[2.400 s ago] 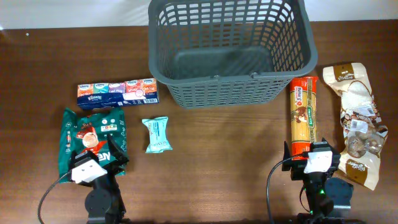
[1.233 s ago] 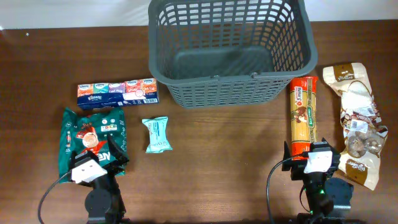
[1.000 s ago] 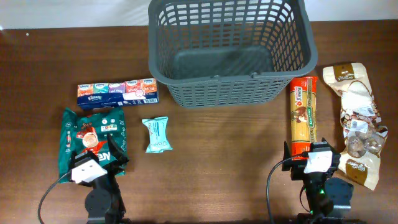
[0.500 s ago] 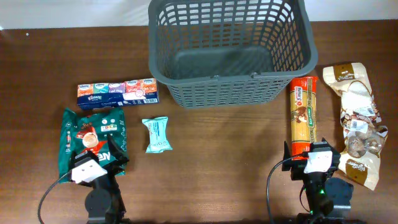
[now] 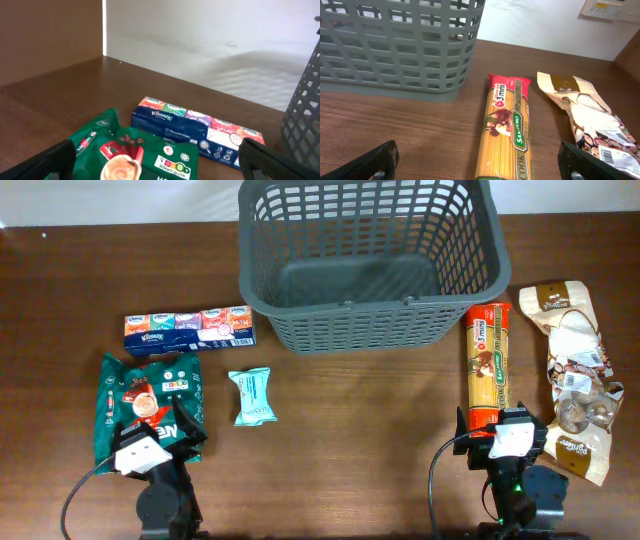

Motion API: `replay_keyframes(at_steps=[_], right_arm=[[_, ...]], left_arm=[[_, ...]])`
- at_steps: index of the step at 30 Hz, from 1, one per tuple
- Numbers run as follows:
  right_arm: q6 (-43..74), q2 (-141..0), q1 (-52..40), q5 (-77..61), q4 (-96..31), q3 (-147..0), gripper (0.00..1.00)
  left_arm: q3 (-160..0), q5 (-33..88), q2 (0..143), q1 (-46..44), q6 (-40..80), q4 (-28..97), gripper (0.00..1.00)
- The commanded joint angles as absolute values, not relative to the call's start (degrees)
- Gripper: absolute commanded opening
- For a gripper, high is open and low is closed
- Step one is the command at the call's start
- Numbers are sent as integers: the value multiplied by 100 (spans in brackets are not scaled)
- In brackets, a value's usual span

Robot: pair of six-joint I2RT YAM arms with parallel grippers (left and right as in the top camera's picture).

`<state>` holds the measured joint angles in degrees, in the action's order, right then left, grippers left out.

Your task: Pack container

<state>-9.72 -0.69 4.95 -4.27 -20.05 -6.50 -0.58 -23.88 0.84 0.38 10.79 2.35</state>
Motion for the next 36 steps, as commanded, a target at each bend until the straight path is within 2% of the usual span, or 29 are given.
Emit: replay_keyframes(at_steps=[1,6,8,12,16,20,25,30,36], right_arm=[[-1000,-19,532,-495,-1988,-604,99],[-1000,-19,532,-928,-1920,-604,99],[-1000,-19,530,-1240,-1903,-607,99],[-998,-34,530,-2379,-1905,-823,99],[-1000,-309,532,-2377,-2132,-1542,99],[-1020,-1282,532,-1660,-2742,-2777,99],[-1382,-3127,532,-1404,-3719,-4550,99],[-1463,-4886,532,-1090,-5155,-6534,99],[-1450,-6084,532,-1177,-6388,-8012,99]], left_arm=[[-49,-2665,30,21,1105,97,99],[-93,-2482,30,14,1105,-810,99],[-235,-2206,30,14,1103,-690,99],[-897,-1636,104,14,1107,832,99],[-1916,-1691,589,23,939,2231,99],[-2976,-1826,1566,45,587,2445,99],[-4482,-1647,3247,272,563,2779,99],[-6329,-875,5087,803,-19,4086,99],[-7830,388,6696,1573,-27,5207,99]])
